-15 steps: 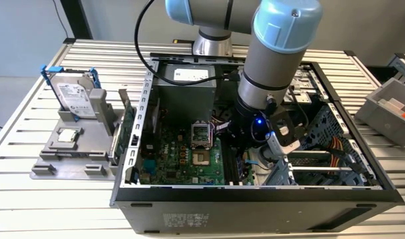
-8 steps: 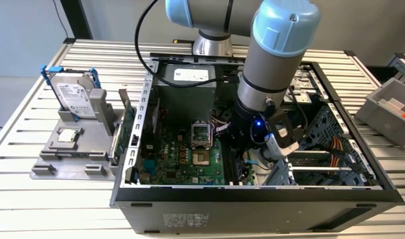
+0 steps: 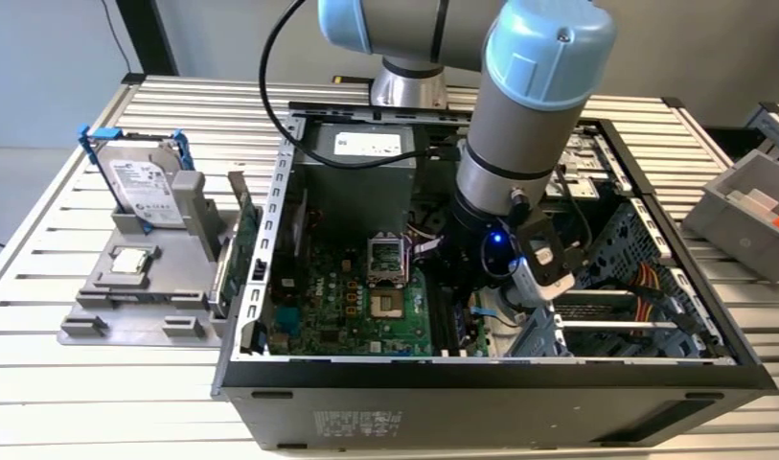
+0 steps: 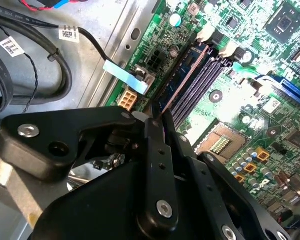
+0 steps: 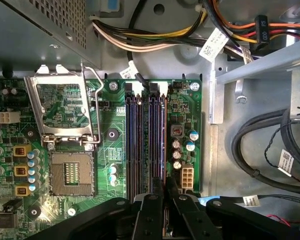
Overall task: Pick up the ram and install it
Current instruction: 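Insert the ram into the slot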
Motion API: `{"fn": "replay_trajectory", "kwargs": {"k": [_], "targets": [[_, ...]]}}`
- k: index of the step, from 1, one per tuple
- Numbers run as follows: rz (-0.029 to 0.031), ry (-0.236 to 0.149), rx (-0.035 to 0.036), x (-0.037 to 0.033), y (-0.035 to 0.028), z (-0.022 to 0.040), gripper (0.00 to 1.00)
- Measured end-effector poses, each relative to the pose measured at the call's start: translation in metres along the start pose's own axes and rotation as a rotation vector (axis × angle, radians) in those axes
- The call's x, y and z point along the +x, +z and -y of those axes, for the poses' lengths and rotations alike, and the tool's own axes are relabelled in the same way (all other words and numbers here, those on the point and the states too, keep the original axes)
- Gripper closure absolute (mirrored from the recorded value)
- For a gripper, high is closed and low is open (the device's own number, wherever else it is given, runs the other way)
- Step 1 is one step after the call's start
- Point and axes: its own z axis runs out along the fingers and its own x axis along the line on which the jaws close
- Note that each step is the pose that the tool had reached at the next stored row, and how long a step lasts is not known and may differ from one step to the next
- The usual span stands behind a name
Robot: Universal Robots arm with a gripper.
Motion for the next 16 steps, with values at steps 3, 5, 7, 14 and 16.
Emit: {"fn": "replay_trajectory", "kwargs": {"k": [3, 5, 7, 14, 16], "targets": [[0.0000, 0.000, -0.0006, 0.0000, -0.0040, 0.0000, 0.00], [-0.0008, 0.000, -0.0005, 0.0000, -0.0131, 0.0003, 0.00], [-0.0015, 0.000, -0.0004, 0.0000, -0.0210, 0.0005, 0.00], [-0.0033, 0.000, -0.0004, 0.0000, -0.0328, 0.0013, 0.00], [-0.0033, 0.000, -0.0004, 0.0000, -0.0328, 0.0013, 1.00]]}}
